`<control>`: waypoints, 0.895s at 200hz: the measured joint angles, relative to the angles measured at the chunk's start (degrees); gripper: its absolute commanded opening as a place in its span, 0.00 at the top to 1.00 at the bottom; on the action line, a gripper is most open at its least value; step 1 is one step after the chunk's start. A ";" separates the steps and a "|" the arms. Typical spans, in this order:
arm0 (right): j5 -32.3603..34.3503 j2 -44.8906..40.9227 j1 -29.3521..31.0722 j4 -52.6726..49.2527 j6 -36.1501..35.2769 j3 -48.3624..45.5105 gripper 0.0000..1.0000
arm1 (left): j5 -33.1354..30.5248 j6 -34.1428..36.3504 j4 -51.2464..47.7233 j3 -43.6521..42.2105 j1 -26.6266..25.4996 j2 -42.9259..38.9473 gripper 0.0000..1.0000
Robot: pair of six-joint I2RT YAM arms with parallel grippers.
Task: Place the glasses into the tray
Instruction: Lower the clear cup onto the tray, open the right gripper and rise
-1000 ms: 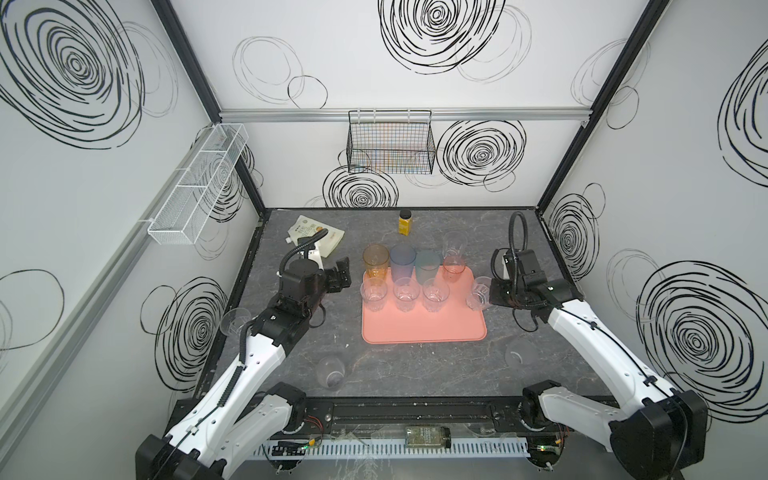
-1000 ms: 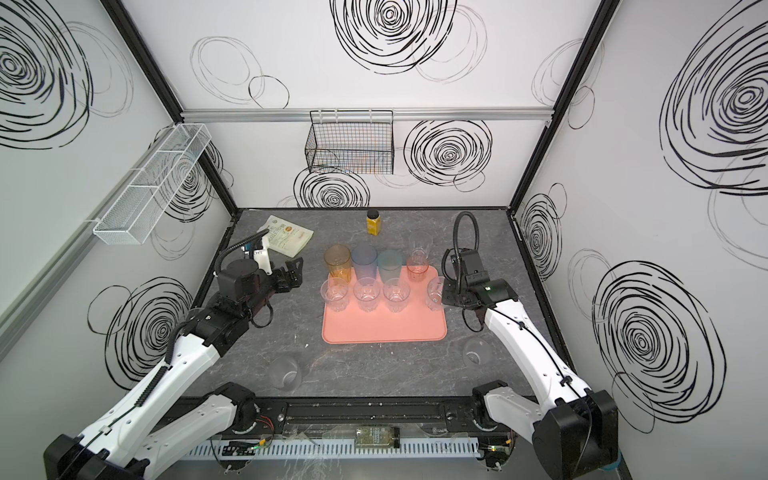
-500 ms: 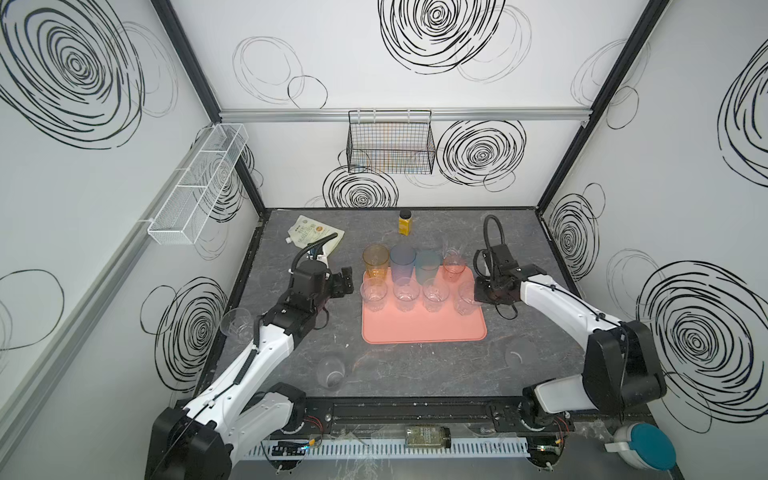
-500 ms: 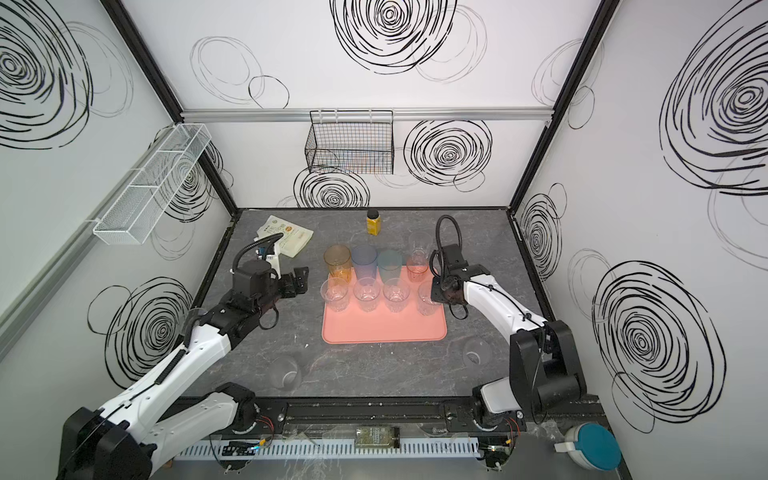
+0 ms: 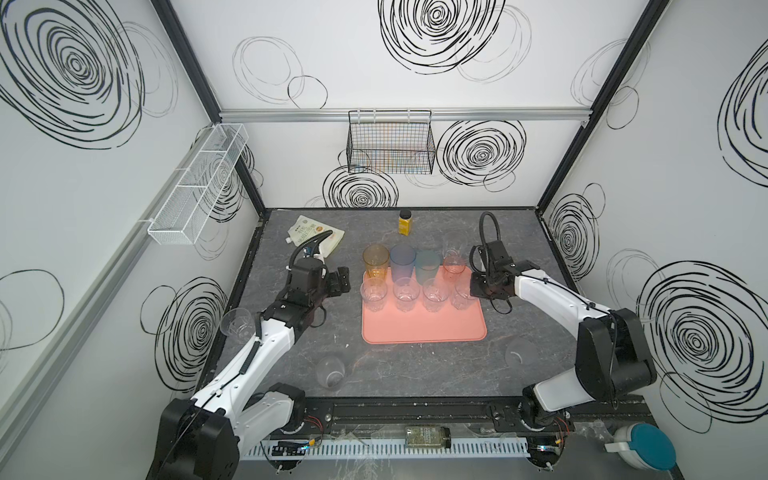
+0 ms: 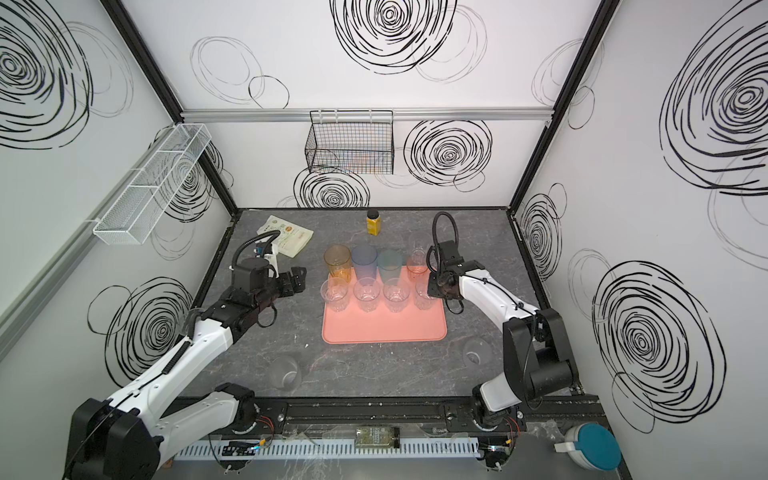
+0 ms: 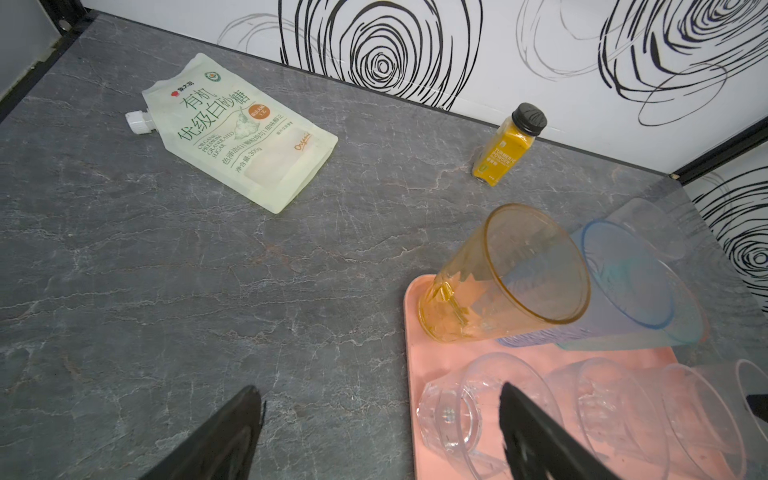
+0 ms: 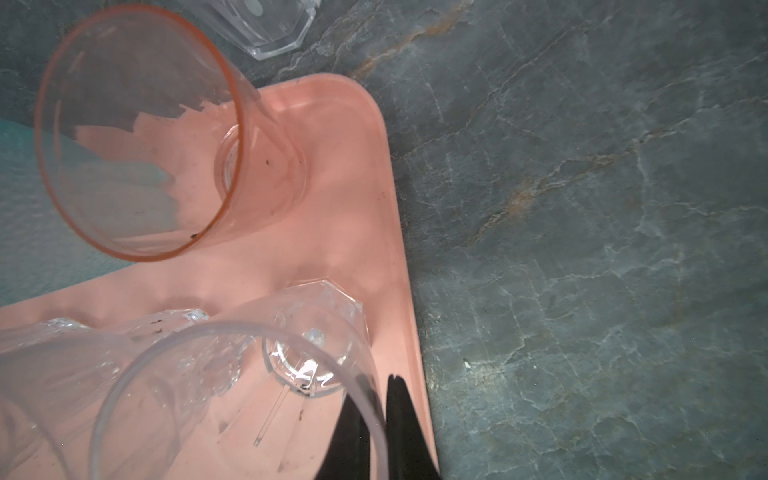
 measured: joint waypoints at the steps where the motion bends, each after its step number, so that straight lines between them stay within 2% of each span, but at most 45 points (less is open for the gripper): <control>1: 0.02 0.02 0.00 0.00 0.00 0.04 0.91 | 0.04 -0.02 0.00 0.00 0.04 0.00 0.08; 53: 1.38 0.09 0.26 0.31 1.40 0.11 0.72 | 1.64 -0.94 0.04 0.00 1.90 0.00 0.09; 103: 1.07 -1.55 0.44 0.46 2.78 -1.03 0.64 | 2.99 -1.27 0.09 0.00 2.89 0.66 0.09; 135: 0.70 -1.55 0.44 -1.11 1.99 0.52 0.54 | 3.34 -1.40 0.15 0.00 3.74 0.72 0.09; 179: 0.79 -3.54 0.79 -4.15 0.63 3.50 0.50 | 3.98 -1.62 0.17 0.00 3.93 0.70 0.09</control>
